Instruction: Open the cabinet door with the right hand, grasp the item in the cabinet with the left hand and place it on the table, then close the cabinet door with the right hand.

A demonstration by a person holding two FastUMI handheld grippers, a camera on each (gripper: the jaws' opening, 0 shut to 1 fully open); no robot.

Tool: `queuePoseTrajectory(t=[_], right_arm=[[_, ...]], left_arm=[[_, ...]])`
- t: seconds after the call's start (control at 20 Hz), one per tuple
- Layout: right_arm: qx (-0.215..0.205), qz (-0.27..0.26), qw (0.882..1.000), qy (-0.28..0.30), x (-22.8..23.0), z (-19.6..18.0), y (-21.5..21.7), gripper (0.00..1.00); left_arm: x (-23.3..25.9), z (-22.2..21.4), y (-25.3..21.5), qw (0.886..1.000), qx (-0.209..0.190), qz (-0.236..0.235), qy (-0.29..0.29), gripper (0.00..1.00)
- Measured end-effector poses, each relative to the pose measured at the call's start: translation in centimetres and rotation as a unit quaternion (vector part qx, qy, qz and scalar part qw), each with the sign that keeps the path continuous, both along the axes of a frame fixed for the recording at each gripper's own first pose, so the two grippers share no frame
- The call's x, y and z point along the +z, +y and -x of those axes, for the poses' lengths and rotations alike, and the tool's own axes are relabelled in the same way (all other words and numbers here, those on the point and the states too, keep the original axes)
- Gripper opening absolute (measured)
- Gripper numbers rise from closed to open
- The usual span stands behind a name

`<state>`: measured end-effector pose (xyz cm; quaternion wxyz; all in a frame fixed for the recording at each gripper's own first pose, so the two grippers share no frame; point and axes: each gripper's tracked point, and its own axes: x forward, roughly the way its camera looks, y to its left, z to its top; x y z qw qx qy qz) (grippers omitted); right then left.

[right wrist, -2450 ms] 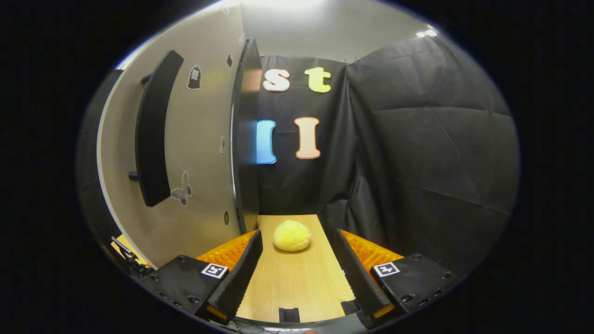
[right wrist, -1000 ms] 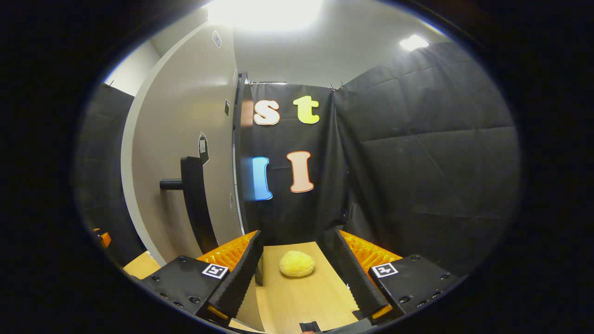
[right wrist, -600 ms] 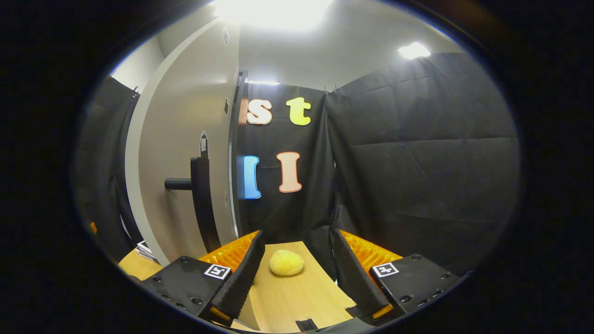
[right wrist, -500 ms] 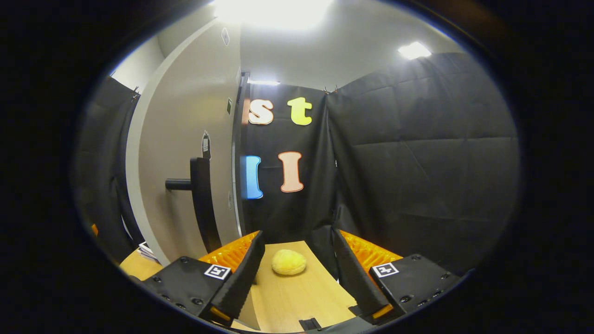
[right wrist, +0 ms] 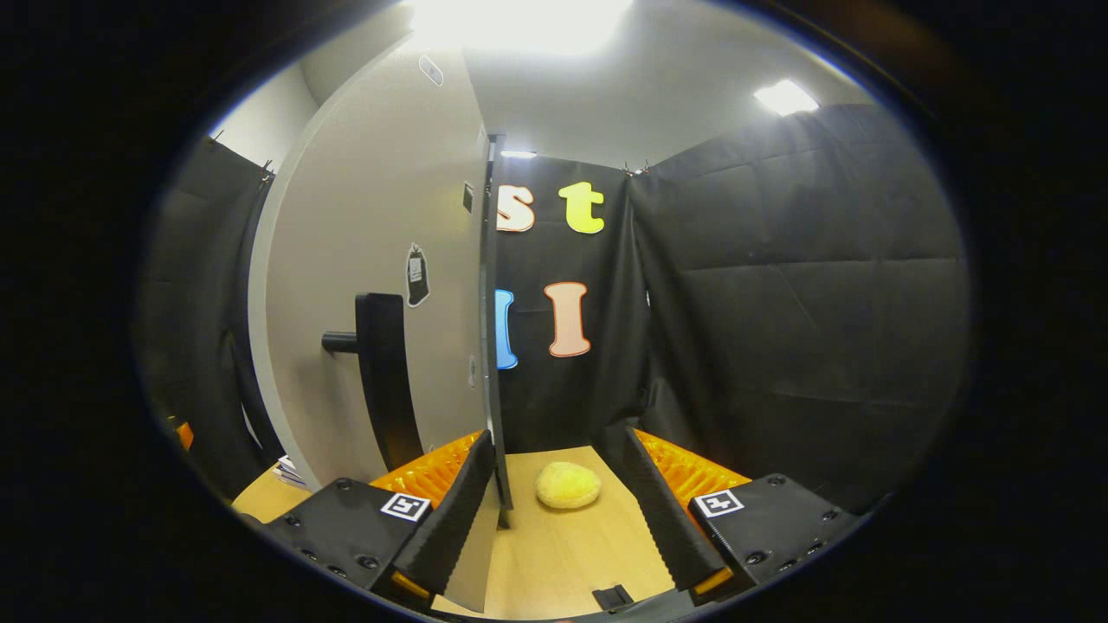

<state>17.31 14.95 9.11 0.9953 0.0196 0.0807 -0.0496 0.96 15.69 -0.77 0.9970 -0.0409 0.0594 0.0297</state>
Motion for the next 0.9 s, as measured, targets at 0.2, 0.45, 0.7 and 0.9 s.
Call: queuePoseTrajectory(t=[0.2, 0.45, 0.7, 0.9], right_arm=[[0.036, -0.001, 0.999, 0.000, 0.1, -0.7, 3.7, 0.89], [0.071, 0.004, 0.997, 0.000, -1.2, 0.1, 6.3, 0.89], [0.095, 0.014, 0.995, -0.004, -1.0, -0.9, 9.1, 0.95], [0.124, 0.017, 0.992, 0.003, -1.5, -2.4, 11.6, 0.95]], left_arm=[[0.5, 0.3, 1.3, 1.000, 0.001, -0.007, -0.008, 0.84], [-0.1, 1.0, 2.5, 1.000, 0.010, -0.013, -0.004, 0.84], [-0.3, 1.8, 3.3, 1.000, 0.016, -0.015, -0.001, 0.84], [-0.6, 2.3, 3.6, 1.000, 0.020, -0.020, -0.002, 0.84]])
